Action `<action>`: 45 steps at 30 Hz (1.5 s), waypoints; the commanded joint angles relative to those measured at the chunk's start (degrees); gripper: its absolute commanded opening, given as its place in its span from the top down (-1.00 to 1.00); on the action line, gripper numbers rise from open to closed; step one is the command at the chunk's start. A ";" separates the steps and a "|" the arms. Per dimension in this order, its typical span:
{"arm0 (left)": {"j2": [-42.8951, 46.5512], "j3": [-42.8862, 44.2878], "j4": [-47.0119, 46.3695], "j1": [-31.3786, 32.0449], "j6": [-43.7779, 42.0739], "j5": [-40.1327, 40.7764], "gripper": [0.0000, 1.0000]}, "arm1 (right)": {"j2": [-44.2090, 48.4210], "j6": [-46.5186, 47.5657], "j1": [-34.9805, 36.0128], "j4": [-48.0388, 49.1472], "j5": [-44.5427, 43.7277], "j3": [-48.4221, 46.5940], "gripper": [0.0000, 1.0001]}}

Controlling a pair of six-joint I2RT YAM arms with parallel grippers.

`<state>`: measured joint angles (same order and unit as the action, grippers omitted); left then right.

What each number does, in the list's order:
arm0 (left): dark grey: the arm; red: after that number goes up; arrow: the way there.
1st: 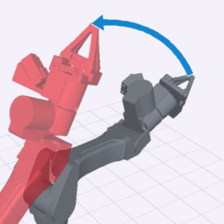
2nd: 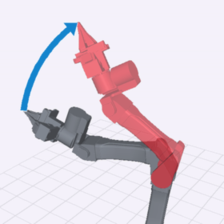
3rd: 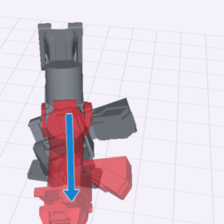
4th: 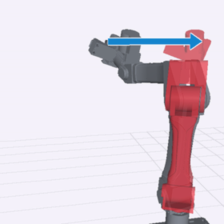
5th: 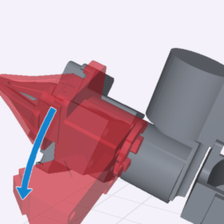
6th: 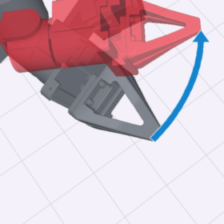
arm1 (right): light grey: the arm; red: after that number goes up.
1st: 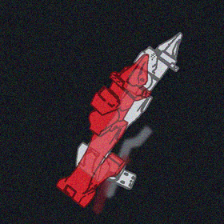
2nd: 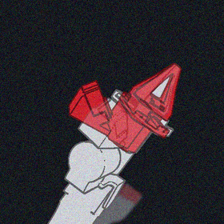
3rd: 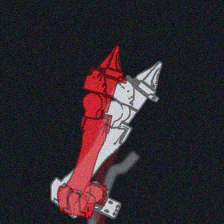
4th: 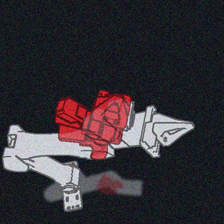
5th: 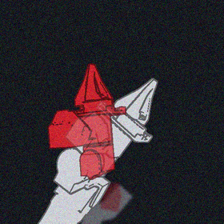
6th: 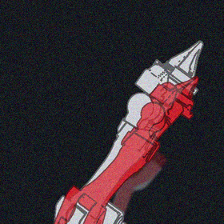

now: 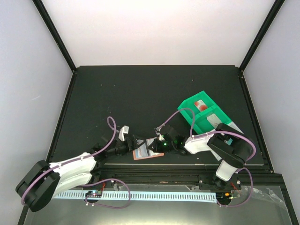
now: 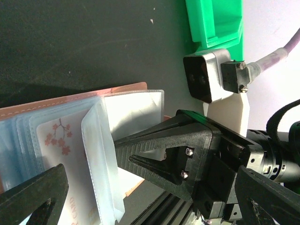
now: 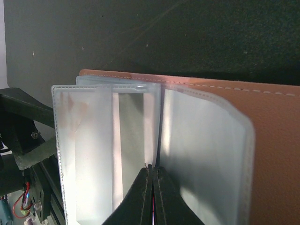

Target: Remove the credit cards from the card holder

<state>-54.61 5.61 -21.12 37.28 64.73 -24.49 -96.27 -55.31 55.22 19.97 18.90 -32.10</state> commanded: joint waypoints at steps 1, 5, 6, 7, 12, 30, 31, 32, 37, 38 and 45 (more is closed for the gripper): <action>-2.42 3.25 -4.42 0.58 0.40 -2.40 -0.98 | -0.98 -0.04 0.30 -1.57 0.56 1.25 0.98; -2.67 3.95 -4.39 0.97 0.23 -2.57 -0.98 | -0.14 0.24 0.36 -2.13 0.16 1.42 0.97; -2.47 3.97 -4.29 1.08 0.21 -2.45 -0.98 | 0.18 0.27 0.33 -2.43 -0.01 1.42 0.96; -2.36 3.97 -4.13 1.10 0.22 -2.28 -0.98 | 0.53 0.47 0.27 -2.78 -0.19 1.42 0.95; -3.16 3.76 -5.37 1.28 0.62 -2.64 -0.98 | 2.77 1.77 0.25 -5.37 -1.74 1.02 0.78; -5.54 5.06 -7.61 3.08 1.10 -2.90 -0.98 | 16.94 11.74 -0.46 -25.30 -14.85 0.47 0.55; -5.75 5.20 -7.68 3.21 1.10 -2.93 -0.98 | 16.30 11.80 -0.47 -25.10 -14.43 0.46 0.57; -5.93 5.41 -7.77 3.30 1.10 -2.93 -0.98 | 15.43 11.73 -0.47 -24.36 -13.80 0.58 0.60; -6.17 5.99 -7.73 3.93 1.03 -2.83 -0.98 | 13.43 10.55 -0.43 -21.74 -12.13 1.51 0.68; -6.26 6.07 -7.71 4.09 1.05 -2.78 -0.98 | 13.33 10.47 -0.40 -21.46 -11.94 1.65 0.68; -7.32 7.31 -8.04 5.18 0.97 -2.33 -0.98 | 12.86 7.52 0.24 -17.51 -9.01 4.55 0.74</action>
<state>-60.82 10.09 -27.00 41.65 65.82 -27.22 -82.83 -45.58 54.89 -0.36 8.03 -29.78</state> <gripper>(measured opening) 0.990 0.137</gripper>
